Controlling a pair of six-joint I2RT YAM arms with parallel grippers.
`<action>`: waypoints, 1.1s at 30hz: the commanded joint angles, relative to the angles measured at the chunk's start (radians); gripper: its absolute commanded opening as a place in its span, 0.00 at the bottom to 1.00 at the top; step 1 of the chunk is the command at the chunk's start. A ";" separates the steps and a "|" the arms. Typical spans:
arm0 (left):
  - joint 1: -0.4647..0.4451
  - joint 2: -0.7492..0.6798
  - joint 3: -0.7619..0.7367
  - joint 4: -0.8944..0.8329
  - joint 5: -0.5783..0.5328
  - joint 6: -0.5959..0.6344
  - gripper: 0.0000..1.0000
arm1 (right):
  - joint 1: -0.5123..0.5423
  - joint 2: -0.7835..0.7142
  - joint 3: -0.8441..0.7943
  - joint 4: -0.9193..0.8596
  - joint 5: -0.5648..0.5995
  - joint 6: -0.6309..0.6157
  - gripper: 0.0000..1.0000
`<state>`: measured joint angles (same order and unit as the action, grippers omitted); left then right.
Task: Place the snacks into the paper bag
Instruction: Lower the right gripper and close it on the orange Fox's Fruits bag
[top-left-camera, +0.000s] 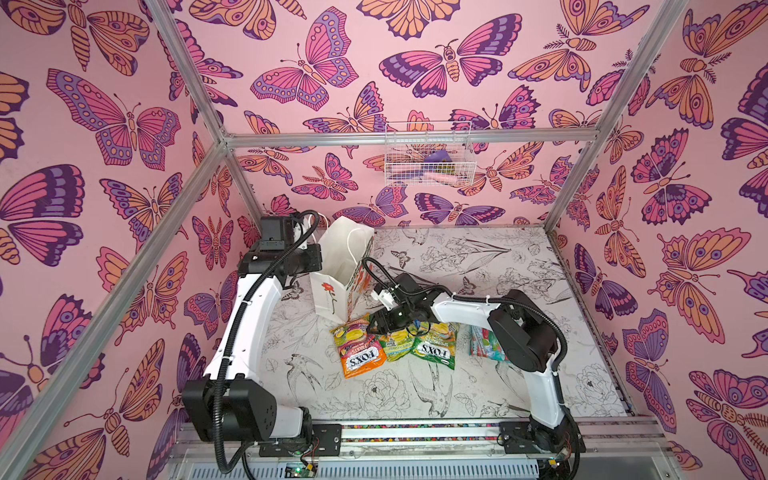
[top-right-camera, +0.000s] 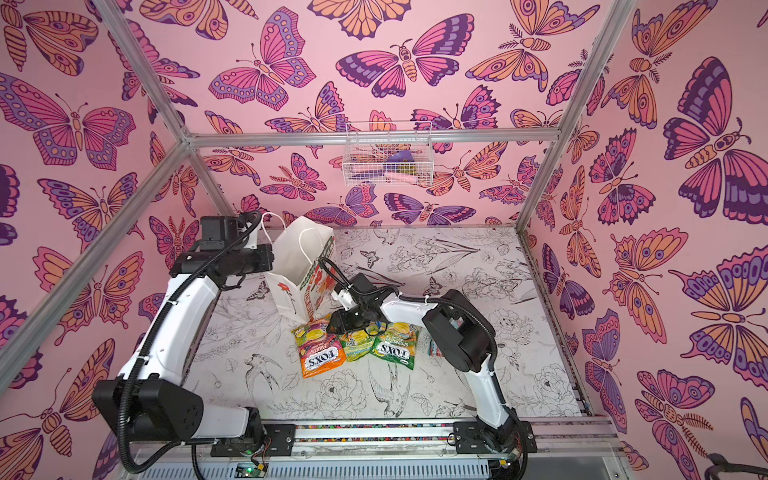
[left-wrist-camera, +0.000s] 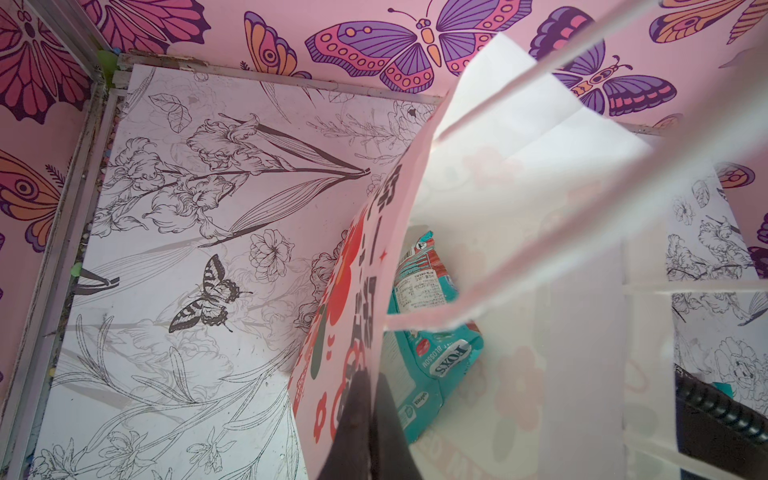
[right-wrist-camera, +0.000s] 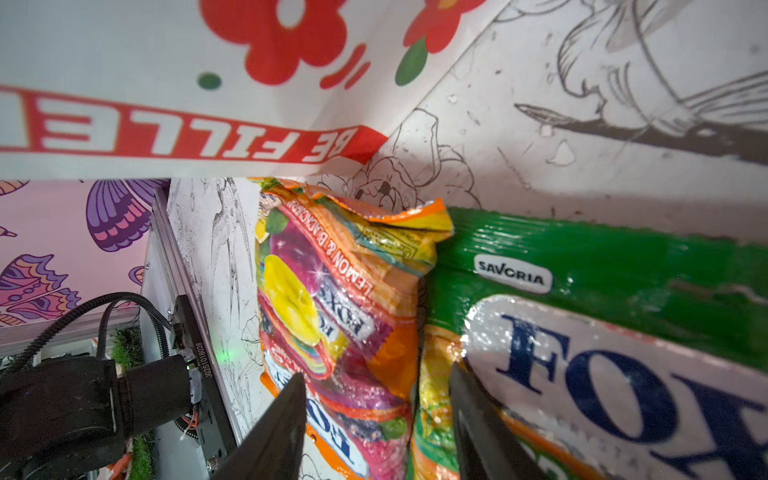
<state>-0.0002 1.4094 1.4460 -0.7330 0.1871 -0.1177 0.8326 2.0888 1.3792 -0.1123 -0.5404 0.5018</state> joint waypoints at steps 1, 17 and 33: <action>0.006 -0.003 -0.012 0.006 0.011 -0.012 0.00 | 0.014 0.028 0.009 0.016 0.007 0.018 0.56; 0.005 -0.002 -0.012 0.006 0.012 -0.013 0.00 | 0.037 0.064 0.010 0.073 0.004 0.060 0.51; 0.006 -0.003 -0.012 0.006 0.011 -0.010 0.00 | 0.039 0.062 -0.003 0.097 -0.004 0.081 0.22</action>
<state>-0.0002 1.4094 1.4456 -0.7330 0.1871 -0.1173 0.8616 2.1349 1.3792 -0.0315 -0.5407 0.5766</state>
